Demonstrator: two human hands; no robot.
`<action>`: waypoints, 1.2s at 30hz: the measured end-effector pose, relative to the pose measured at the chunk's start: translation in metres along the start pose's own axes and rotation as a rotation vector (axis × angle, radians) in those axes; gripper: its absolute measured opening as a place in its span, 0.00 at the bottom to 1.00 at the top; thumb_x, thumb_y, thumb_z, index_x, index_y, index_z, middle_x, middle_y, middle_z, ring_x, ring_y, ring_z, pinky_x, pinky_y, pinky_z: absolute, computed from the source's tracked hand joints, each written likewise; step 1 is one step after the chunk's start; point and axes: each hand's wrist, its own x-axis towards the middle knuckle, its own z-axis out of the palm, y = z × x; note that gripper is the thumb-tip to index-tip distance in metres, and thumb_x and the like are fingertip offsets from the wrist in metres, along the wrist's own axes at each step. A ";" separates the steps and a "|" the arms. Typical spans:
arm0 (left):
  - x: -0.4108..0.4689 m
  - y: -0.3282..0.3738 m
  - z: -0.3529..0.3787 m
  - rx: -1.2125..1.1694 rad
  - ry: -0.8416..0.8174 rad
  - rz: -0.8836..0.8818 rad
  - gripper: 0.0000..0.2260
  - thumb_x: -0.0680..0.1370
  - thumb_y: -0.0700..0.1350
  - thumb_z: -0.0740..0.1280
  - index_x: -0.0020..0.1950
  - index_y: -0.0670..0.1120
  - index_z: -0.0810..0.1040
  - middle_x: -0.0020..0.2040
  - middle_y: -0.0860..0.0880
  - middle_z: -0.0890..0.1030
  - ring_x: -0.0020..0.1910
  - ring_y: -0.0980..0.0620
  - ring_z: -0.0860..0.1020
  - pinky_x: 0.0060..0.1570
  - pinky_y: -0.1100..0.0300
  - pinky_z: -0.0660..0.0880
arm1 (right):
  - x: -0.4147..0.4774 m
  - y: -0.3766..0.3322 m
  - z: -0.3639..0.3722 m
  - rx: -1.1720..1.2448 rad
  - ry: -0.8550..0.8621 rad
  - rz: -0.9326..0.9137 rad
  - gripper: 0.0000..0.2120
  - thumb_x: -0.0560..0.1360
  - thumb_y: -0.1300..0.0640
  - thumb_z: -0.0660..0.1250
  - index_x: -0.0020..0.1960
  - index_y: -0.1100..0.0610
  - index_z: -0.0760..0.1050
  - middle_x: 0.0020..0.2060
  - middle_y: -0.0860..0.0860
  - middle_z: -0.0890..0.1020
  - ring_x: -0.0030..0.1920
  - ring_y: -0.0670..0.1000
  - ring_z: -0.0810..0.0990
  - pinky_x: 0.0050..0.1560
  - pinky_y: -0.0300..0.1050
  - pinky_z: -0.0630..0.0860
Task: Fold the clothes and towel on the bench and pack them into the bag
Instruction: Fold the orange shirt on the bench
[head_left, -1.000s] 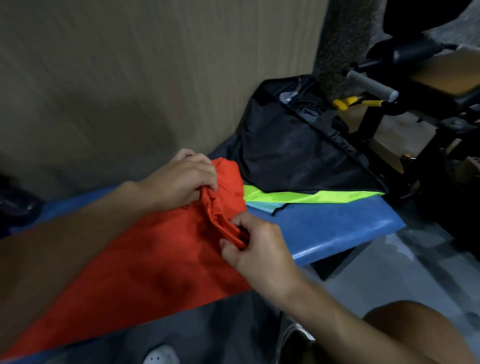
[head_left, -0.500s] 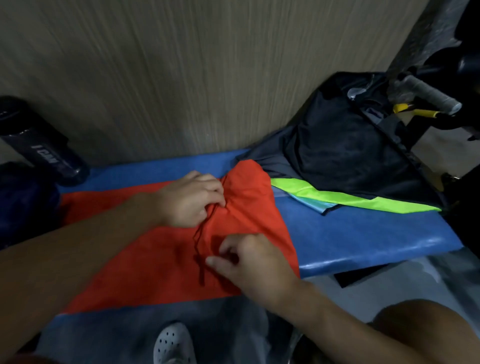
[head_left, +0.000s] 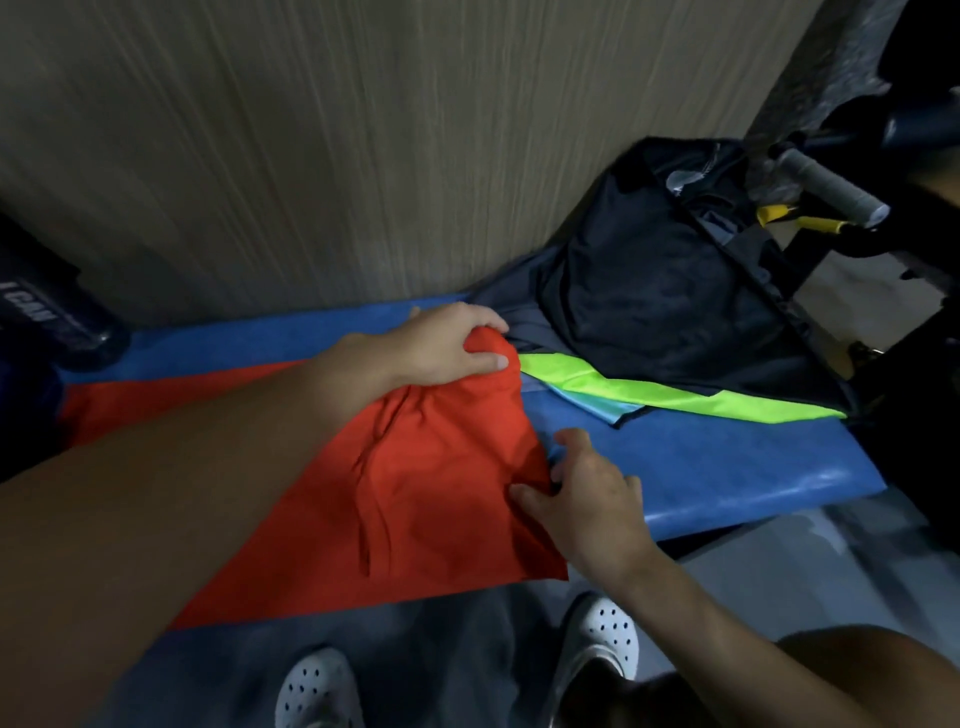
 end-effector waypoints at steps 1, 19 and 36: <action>0.001 0.000 -0.002 -0.029 -0.015 0.013 0.20 0.74 0.58 0.71 0.63 0.53 0.79 0.60 0.55 0.80 0.61 0.54 0.77 0.67 0.47 0.69 | 0.000 0.000 0.001 -0.020 -0.001 -0.009 0.24 0.72 0.40 0.70 0.62 0.50 0.67 0.54 0.47 0.79 0.60 0.52 0.76 0.60 0.50 0.62; 0.003 0.014 0.017 0.119 0.507 0.112 0.24 0.76 0.54 0.61 0.71 0.50 0.72 0.70 0.46 0.71 0.71 0.45 0.68 0.69 0.45 0.64 | 0.041 0.028 -0.018 0.075 0.277 -0.215 0.18 0.71 0.54 0.73 0.59 0.55 0.75 0.53 0.53 0.74 0.55 0.57 0.74 0.54 0.51 0.70; -0.018 -0.007 0.037 0.524 0.108 -0.105 0.31 0.77 0.70 0.44 0.76 0.67 0.36 0.82 0.50 0.42 0.80 0.45 0.38 0.74 0.33 0.41 | 0.028 0.047 0.013 -0.453 -0.016 -0.601 0.36 0.77 0.32 0.43 0.78 0.50 0.60 0.78 0.50 0.58 0.79 0.52 0.52 0.75 0.63 0.48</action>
